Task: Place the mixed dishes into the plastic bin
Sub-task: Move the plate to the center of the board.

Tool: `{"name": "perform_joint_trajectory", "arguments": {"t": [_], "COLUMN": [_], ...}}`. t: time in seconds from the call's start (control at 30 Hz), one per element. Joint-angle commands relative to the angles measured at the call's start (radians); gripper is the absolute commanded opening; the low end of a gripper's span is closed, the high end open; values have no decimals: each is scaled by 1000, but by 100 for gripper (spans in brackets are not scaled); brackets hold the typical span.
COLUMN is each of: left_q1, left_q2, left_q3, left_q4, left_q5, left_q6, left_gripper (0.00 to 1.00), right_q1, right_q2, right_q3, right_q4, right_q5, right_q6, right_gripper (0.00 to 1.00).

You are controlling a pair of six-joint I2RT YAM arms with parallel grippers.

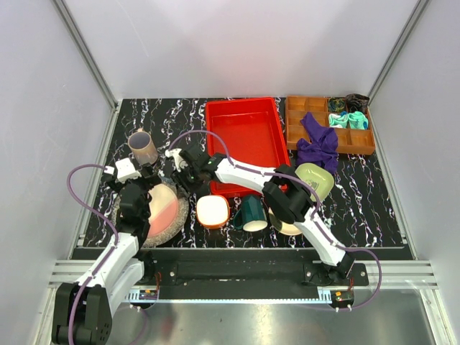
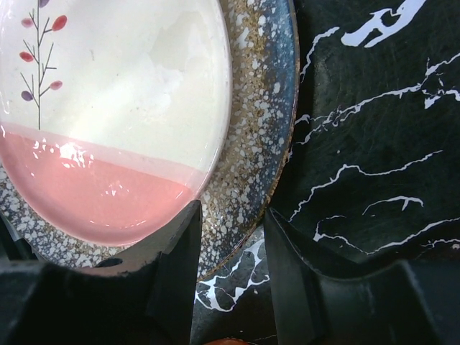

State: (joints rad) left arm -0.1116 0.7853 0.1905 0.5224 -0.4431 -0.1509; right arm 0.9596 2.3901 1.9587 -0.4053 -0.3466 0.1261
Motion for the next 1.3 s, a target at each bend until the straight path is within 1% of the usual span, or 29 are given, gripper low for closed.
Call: {"name": "perform_joint_trajectory", "arguments": {"t": [0.0,0.17,0.27,0.63,1.0,1.17,1.2,1.27], "left_q1": [3,3,3,10,105,110,130,133], "left_q2": [-17,-11,-14,-50,-63,-63,-61,-66], "left_q3": [41,44,44,58,66,67,70,72], "left_q4": [30,30,28,-15,-65,-73,-74,-82], "left_q5": [-17,-14,-22,-160,-117,-100,-97,-95], "left_q6": [-4,-6,-6,-41,-139,-157,-157,-156], "left_gripper": [99,99,99,99,99,99,99,99], "right_q1": [47,51,50,51,51,50,50,51], "right_q2": [-106,-146,-163,-141,-97,-66,-60,-45], "right_q3": [-4,-27,-38,-40,-34,-24,-20,-12], "right_q4": [19,11,14,16,42,46,46,46], "right_q5": [49,139,164,93,20,-3,-11,-18], "right_q6": [-25,-40,-40,-17,18,27,33,37], "right_gripper": [50,57,58,56,54,54,54,53]}}
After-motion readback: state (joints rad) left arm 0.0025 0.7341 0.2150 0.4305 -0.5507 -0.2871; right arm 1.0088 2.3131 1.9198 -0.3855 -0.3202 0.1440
